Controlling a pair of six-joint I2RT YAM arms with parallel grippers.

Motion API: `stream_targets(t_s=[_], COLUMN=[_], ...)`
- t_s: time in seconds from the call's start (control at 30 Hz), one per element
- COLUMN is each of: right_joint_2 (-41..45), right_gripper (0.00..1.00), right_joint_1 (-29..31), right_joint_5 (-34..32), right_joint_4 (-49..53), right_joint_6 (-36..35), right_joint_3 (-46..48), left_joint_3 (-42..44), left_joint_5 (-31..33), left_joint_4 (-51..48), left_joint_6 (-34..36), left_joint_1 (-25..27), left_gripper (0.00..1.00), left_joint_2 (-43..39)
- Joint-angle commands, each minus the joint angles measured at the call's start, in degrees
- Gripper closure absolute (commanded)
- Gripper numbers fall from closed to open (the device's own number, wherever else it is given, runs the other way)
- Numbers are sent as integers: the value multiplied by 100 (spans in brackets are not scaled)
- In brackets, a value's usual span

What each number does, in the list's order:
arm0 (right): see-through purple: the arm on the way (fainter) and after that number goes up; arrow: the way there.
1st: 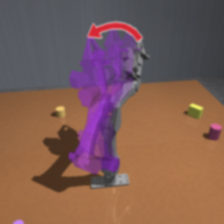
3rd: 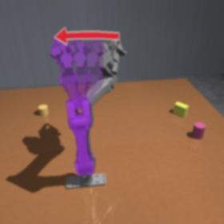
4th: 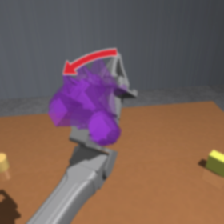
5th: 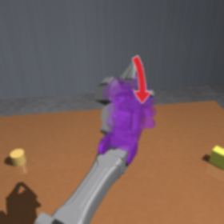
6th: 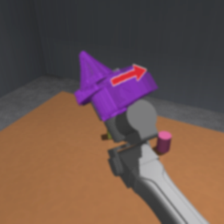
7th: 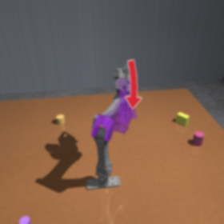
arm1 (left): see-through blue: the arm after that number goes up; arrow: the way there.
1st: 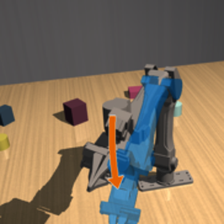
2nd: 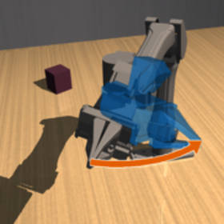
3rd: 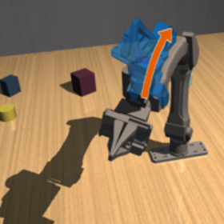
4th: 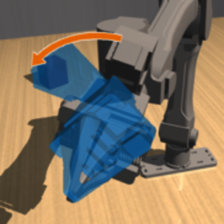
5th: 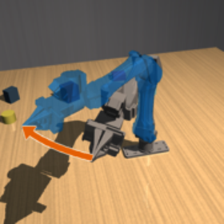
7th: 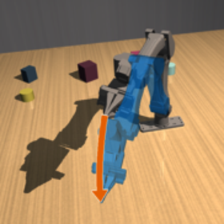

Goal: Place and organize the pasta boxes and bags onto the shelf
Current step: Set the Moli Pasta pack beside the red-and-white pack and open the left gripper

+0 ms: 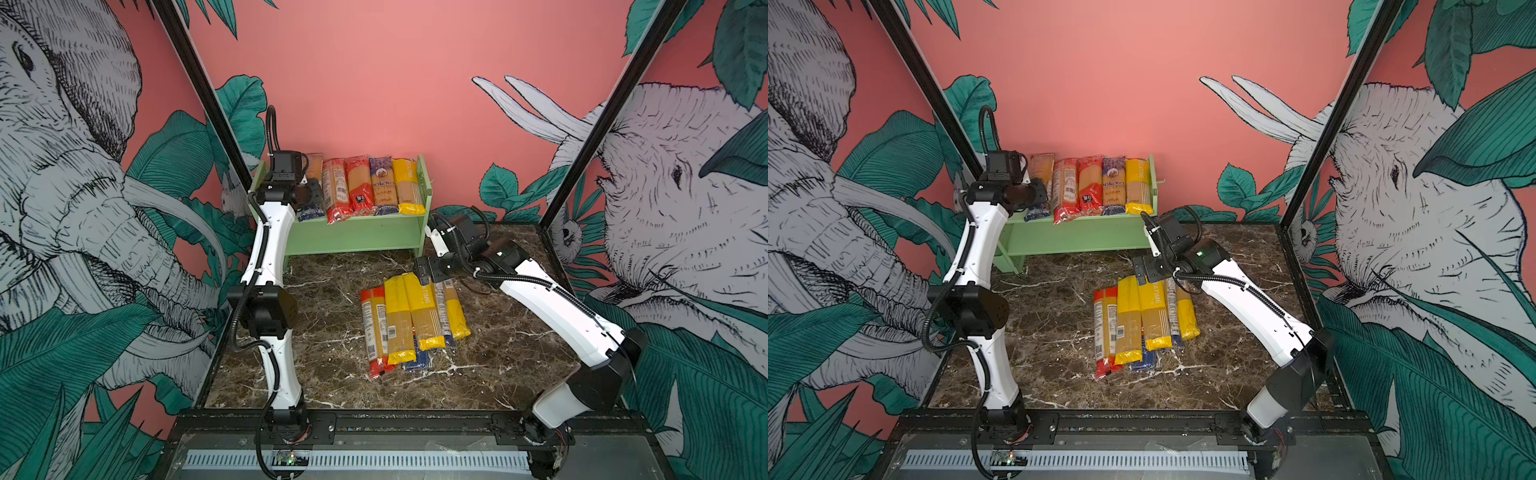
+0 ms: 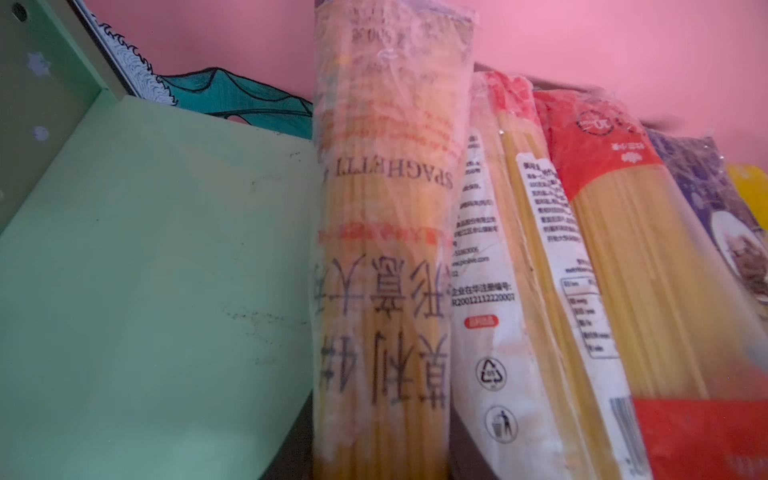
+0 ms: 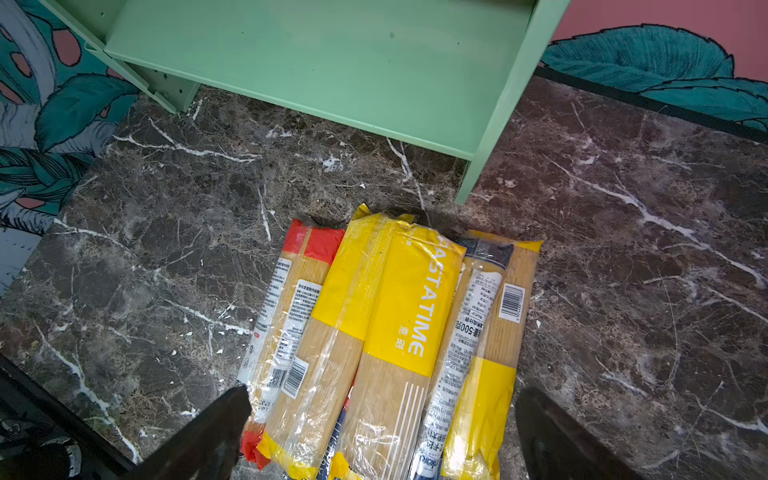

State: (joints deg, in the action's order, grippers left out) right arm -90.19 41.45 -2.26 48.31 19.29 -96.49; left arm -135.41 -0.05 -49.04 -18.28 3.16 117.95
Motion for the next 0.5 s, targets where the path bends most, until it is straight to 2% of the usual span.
stream_targets(t_s=[0.0,0.07,0.17,0.27,0.47], right_joint_2=[208,254,301,343,475], right_gripper=[1,1,1,1,1], right_joint_1=[-36,-32,-52,-71,-109], right_joint_5=[39,17,14,32,24], right_joint_4=[-108,-107,-110,-115,-173], right_joint_6=[14,9,2,-6,-1], right_joint_3=[69,106,158,206,341], left_joint_3=[103,219,389,421,380], left_joint_5=[122,135,148,153,172], left_joint_4=[450,509,637,676,642], left_joint_6=[-99,-144,-166,-154,-149], left_joint_1=[-30,-28,-26,-28,-29], left_gripper=[85,77,47,31,22], left_joint_2=[-495,-559,-666,-697,-736])
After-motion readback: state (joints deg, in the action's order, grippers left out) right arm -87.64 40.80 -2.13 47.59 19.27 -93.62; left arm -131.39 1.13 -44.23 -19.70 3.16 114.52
